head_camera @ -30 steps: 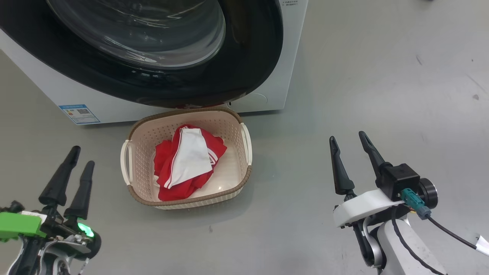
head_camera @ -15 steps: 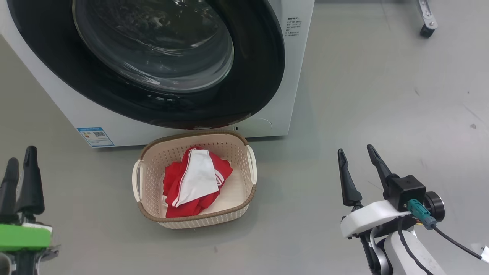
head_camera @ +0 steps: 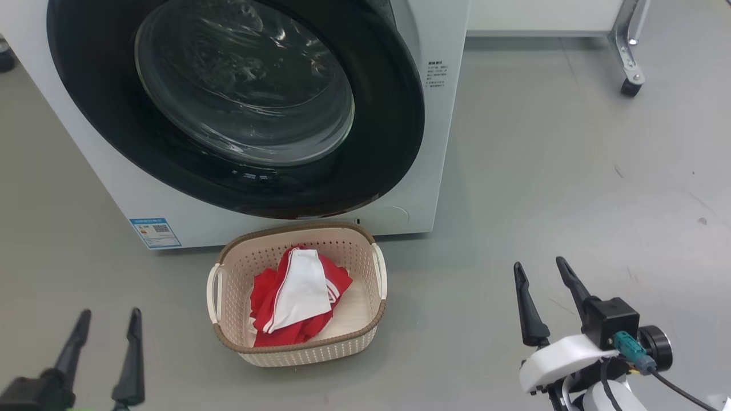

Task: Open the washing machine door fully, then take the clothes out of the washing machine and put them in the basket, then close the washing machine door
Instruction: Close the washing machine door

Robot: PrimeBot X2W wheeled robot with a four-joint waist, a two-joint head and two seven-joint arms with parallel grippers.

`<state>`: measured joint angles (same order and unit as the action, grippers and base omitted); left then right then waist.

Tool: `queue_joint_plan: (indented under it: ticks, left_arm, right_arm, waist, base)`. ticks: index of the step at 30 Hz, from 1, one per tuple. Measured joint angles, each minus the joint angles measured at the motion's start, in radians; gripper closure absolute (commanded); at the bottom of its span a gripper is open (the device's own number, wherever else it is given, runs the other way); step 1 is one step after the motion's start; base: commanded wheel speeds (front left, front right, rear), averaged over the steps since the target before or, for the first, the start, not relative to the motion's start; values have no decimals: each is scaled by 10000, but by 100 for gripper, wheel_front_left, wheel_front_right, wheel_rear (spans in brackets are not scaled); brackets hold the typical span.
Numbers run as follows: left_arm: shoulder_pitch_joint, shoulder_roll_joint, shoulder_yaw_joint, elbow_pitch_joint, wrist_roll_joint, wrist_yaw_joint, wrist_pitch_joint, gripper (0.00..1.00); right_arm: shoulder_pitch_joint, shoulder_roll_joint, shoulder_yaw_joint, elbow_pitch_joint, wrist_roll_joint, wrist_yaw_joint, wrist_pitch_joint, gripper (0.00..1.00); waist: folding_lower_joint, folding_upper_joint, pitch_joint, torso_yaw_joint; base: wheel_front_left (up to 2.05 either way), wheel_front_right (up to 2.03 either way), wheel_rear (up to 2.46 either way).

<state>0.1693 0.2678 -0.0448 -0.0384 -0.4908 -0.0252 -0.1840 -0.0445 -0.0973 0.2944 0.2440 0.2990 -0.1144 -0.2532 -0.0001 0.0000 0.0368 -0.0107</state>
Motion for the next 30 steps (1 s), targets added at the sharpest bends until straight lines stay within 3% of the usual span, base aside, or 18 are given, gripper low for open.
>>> queue_joint_plan:
  ticks: [10,30]
  left_arm:
    - [582,-332,-683,332,1070,878,-215,0]
    - [617,-855,-842,623,1459,1185,-433,0]
  right_arm:
    - [585,-4,-17,61,86,0,0,0]
    - [749,-4,-19,-77,132,-2,0,0]
  waist:
    - [0,0,-409,57]
    - [0,0,-422,-20]
  base:
    - [0,0,0]
    - [0,0,0]
